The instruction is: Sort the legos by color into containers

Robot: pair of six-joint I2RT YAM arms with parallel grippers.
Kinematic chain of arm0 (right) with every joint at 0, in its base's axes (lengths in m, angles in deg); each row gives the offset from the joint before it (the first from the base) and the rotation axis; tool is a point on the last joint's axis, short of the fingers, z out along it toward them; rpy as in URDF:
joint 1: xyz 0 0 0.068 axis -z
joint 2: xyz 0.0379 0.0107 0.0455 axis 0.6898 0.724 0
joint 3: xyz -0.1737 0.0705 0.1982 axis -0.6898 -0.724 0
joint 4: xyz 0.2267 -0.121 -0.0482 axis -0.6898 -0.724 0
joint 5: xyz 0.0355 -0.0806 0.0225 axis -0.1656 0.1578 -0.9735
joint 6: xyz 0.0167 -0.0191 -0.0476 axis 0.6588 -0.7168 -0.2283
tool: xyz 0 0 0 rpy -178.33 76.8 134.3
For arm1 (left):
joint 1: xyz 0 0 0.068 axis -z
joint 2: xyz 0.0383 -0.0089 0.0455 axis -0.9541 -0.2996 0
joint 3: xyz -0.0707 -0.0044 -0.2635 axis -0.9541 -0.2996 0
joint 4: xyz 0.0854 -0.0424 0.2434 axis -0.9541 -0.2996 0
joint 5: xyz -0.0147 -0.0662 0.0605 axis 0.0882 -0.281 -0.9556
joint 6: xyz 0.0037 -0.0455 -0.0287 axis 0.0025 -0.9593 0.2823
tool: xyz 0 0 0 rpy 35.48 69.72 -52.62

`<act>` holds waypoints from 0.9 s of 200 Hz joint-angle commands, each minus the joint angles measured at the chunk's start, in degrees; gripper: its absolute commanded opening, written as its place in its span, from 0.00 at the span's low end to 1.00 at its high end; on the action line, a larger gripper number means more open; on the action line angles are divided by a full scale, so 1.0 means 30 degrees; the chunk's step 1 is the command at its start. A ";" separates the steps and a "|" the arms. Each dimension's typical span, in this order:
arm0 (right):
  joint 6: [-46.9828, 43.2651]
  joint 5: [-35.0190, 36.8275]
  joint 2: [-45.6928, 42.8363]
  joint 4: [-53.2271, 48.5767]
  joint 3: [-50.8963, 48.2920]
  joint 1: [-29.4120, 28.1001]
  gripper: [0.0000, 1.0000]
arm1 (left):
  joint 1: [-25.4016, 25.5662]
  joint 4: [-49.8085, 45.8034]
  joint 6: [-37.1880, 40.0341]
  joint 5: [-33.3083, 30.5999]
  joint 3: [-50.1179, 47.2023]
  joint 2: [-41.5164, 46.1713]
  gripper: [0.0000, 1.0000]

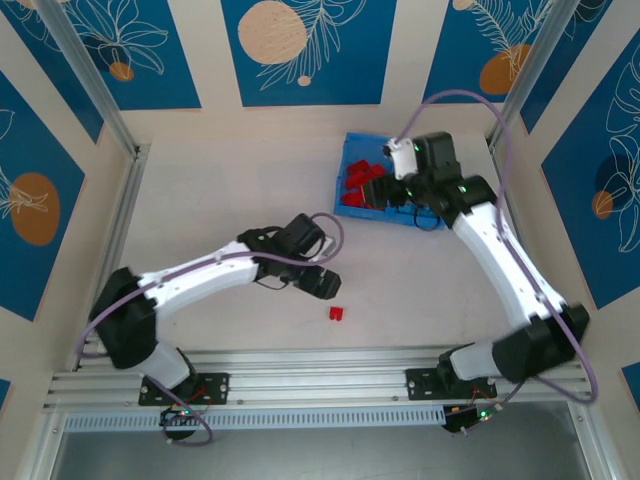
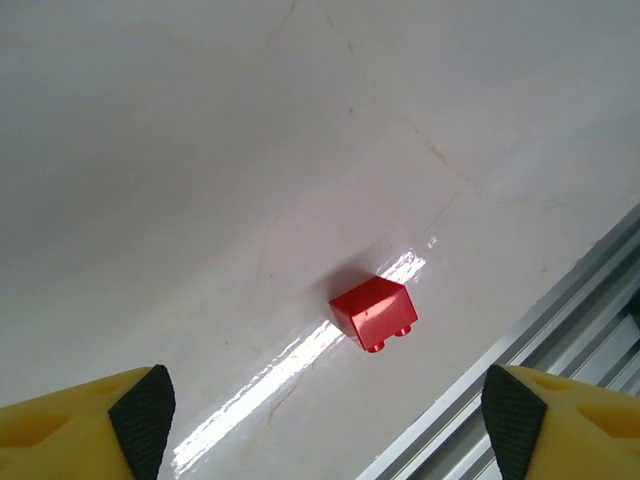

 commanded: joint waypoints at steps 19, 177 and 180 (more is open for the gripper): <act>0.4826 -0.0125 -0.3723 -0.2737 -0.4428 0.0122 0.85 | 0.1560 -0.1911 -0.0763 0.2402 0.3107 -0.3745 0.90; 0.4988 0.1208 -0.5917 -0.3664 -0.5500 0.0431 0.89 | 0.2132 -0.2207 -0.1936 -0.0917 0.3215 -0.7173 0.32; 0.4981 0.1196 -0.5939 -0.3691 -0.5501 0.0432 0.89 | 0.2130 -0.2247 -0.1903 -0.0951 0.3285 -0.7095 0.31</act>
